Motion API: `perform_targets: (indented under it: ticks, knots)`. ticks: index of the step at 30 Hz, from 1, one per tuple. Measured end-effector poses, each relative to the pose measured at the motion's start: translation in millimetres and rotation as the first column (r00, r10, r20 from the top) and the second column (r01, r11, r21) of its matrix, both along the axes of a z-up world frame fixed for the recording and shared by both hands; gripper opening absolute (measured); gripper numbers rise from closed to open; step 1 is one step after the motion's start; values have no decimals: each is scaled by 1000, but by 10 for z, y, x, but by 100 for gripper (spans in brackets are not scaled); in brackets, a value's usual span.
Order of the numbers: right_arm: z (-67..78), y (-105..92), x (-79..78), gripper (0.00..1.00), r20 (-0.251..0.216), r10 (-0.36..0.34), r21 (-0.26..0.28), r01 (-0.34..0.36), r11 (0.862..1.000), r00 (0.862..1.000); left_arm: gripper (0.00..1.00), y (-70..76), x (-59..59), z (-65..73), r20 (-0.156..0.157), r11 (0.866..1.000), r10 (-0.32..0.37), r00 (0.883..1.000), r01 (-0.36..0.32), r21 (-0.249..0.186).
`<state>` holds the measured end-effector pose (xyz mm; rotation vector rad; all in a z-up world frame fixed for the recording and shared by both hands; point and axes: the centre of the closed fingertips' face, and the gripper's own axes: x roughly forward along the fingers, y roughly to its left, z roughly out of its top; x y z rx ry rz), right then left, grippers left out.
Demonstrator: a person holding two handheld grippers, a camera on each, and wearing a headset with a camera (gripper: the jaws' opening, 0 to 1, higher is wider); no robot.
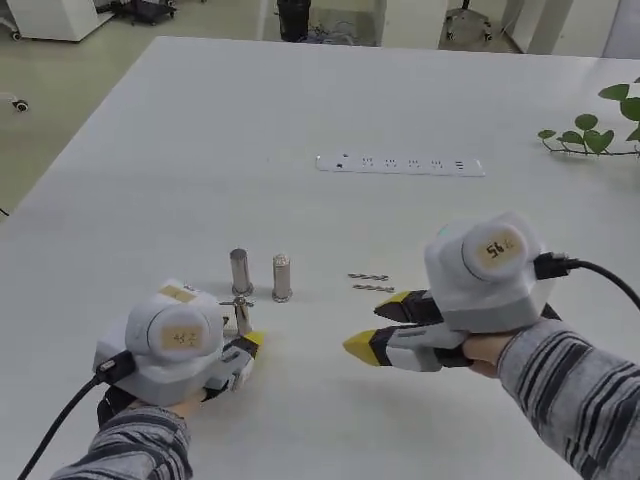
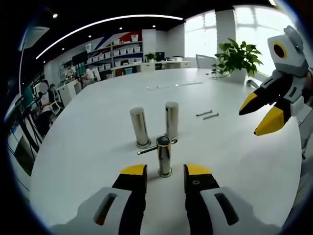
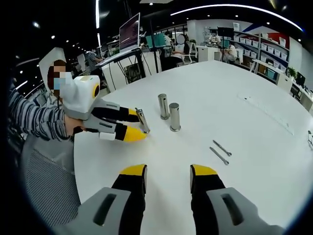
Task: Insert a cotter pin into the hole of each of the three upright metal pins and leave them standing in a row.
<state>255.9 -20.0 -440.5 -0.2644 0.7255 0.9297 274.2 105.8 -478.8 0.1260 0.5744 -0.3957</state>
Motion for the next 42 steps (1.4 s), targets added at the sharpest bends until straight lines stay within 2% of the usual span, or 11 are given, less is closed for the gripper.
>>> perform_targets:
  ticks: [4,5,10,15,18,20,22,25,28,37,42]
  knots:
    - [70,88,68,32,34,5,21,-6,1000,999,38,-15,-52,54,3,998,4,1000,-4,-59]
    - [90,114,96,32,45,5,27,-6,1000,999,41,-22,-58,89,16,997,-1,1000,2,-75]
    - [165,243,212,32,82,-1,63,-4,998,997,52,-37,-102,204,36,995,-14,999,18,-97]
    - [217,383,368,31,108,-19,102,8,995,994,59,-52,-151,285,56,995,-30,998,35,-89]
    - [239,474,437,31,120,-22,123,8,992,993,64,-61,-189,315,55,993,-22,998,28,-114]
    - [225,535,493,31,132,-17,120,1,993,991,66,-67,-211,341,57,992,-20,998,27,-120]
    - [172,583,545,30,121,-16,103,3,995,993,69,-69,-238,356,57,992,-18,998,25,-126]
    - [134,659,593,29,94,-25,113,14,994,995,73,-58,-262,356,52,992,-13,999,19,-123]
    - [110,729,646,27,96,-23,114,12,993,995,75,-50,-284,360,50,992,-5,999,11,-127]
    - [-8,878,805,21,109,-15,109,3,994,994,79,-21,-343,442,71,993,1,998,8,-120]
    - [-88,939,851,19,110,-5,100,-6,995,994,81,-23,-381,443,76,996,-19,997,26,-91]
